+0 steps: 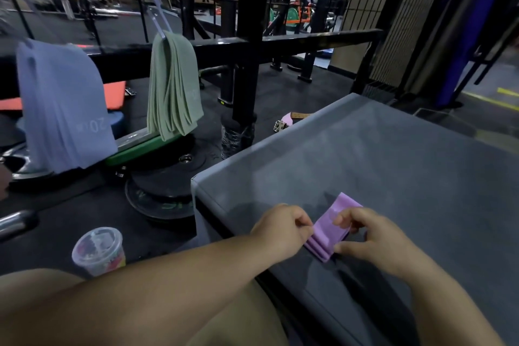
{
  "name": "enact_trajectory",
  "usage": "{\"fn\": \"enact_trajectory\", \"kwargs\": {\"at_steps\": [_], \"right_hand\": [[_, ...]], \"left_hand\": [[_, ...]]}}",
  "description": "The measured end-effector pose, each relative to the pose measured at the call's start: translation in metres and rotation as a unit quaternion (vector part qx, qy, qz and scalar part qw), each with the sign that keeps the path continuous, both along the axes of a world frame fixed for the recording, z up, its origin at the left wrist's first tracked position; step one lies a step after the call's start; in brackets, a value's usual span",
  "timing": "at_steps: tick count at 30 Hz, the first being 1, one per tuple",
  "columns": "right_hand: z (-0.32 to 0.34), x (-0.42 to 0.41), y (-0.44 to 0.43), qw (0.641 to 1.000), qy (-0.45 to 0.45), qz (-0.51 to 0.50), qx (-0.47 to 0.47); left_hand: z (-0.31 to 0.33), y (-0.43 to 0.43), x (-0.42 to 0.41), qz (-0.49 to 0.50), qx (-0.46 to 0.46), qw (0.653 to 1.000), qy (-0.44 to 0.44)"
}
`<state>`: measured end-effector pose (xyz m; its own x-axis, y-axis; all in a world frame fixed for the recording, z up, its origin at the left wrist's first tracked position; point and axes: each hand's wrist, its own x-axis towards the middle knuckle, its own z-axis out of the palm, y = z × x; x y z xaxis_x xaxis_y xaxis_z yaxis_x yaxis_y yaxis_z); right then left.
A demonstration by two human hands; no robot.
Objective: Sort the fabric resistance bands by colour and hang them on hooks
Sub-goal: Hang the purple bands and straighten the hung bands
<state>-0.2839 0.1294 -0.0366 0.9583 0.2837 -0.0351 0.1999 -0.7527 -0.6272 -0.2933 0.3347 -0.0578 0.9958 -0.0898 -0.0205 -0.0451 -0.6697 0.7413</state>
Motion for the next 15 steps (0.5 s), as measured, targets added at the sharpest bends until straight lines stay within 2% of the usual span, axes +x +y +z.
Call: {"fn": "enact_trajectory", "kwargs": {"at_steps": [8, 15], "right_hand": [[-0.008, 0.004, -0.008, 0.997, 0.021, 0.04, -0.069], [-0.013, 0.005, 0.0, 0.999, -0.034, 0.026, -0.028]], "left_hand": [[-0.002, -0.002, 0.002, 0.002, 0.007, 1.0, 0.022], [-0.002, -0.003, 0.006, 0.012, -0.011, 1.0, 0.013]]}}
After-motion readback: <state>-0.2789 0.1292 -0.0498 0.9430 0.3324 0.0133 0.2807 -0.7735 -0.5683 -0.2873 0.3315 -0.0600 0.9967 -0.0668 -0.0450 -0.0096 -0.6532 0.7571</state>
